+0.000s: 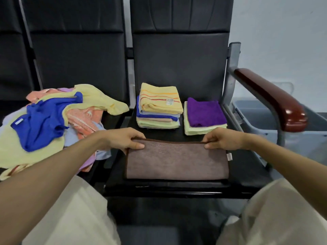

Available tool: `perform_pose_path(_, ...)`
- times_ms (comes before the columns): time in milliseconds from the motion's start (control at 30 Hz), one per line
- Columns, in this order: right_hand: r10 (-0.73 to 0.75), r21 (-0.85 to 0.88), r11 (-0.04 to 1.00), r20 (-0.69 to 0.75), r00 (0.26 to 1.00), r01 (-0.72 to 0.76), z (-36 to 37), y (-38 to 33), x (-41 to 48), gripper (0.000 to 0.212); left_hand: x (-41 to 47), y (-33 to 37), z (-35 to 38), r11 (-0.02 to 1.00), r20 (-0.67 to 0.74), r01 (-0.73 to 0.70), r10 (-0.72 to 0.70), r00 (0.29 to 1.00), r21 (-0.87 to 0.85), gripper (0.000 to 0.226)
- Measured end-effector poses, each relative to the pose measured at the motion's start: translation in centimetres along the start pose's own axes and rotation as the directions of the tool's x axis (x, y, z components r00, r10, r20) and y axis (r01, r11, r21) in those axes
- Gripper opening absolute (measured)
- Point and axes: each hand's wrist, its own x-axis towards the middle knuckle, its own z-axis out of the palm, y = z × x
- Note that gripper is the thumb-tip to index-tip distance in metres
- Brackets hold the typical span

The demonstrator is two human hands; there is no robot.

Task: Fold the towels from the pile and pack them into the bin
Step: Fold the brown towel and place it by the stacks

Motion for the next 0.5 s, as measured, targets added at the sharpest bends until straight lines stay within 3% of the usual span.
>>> perform_pose_path(133,0.017,-0.153,0.988,-0.097,0.995,-0.032,0.5,1.9,2.8,0.025,3.3,-0.9,-0.4,0.992,-0.082,-0.010,0.020,0.996,0.128,0.010)
perform_pose_path(333,0.075,-0.214,0.972,-0.120,0.990,-0.100,2.8,4.0,6.2,0.010,7.0,-3.3,0.3,0.943,-0.114,0.020,0.019,0.993,0.331,0.007)
perform_pose_path(500,0.039,-0.288,0.954,-0.154,0.987,-0.083,4.0,4.9,7.3,0.013,8.2,-5.0,1.2,0.911,-0.209,0.004,0.090,0.974,0.413,0.007)
